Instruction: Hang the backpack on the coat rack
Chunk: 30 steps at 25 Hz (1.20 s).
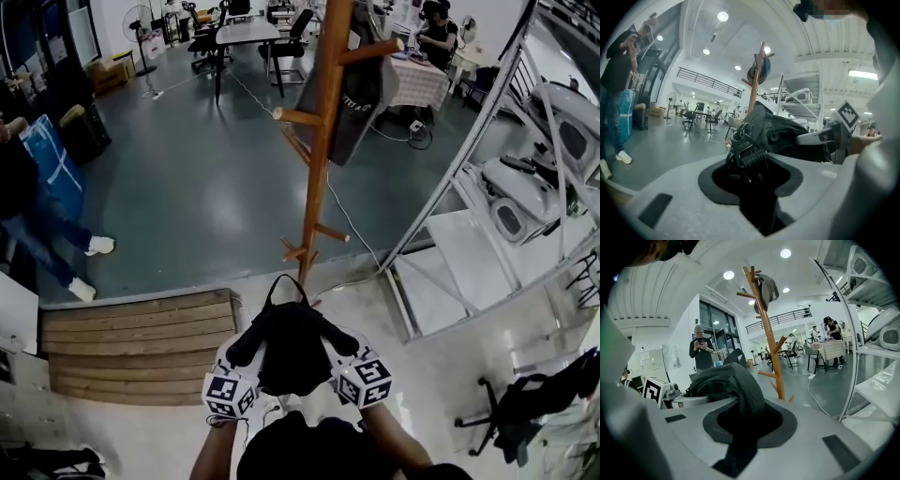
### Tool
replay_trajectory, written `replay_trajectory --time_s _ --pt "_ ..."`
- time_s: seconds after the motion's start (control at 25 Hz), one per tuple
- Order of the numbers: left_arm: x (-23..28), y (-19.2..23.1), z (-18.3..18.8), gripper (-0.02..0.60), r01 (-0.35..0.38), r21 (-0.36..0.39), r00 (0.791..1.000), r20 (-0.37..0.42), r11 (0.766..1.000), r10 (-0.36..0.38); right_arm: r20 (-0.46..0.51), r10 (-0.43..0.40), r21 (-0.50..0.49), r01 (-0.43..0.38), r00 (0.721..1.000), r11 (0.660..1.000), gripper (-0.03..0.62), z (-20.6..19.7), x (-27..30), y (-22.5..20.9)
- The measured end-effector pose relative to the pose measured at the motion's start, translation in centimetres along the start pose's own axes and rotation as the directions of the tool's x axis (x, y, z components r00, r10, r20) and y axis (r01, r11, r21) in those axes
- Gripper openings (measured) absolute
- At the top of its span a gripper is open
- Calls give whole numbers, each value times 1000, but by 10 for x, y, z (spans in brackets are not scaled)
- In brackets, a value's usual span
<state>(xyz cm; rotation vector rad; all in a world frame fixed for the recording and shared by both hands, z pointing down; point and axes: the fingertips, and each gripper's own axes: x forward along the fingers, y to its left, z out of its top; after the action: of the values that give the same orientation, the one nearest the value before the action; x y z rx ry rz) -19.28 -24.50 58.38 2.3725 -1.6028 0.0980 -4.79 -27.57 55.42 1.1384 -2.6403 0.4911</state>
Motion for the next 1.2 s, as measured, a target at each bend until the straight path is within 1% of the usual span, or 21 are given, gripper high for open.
replay_trajectory --time_s 0.32,0.6,0.84,1.2 --pt "40 24 -7 150 18 5 999 -31 1000 -18 -16 -31 28 31 999 999 66 -4 34 -22" --pt "71 43 -18 150 26 -9 998 -59 1000 -27 -27 -53 38 54 998 998 67 -11 63 -42" --pt "91 54 -31 150 28 -20 995 -92 999 -30 -42 -72 53 75 996 996 67 -19 79 -53" --pt "121 63 -47 152 51 -27 988 -143 998 -55 -61 -106 85 111 993 990 67 -31 95 -74"
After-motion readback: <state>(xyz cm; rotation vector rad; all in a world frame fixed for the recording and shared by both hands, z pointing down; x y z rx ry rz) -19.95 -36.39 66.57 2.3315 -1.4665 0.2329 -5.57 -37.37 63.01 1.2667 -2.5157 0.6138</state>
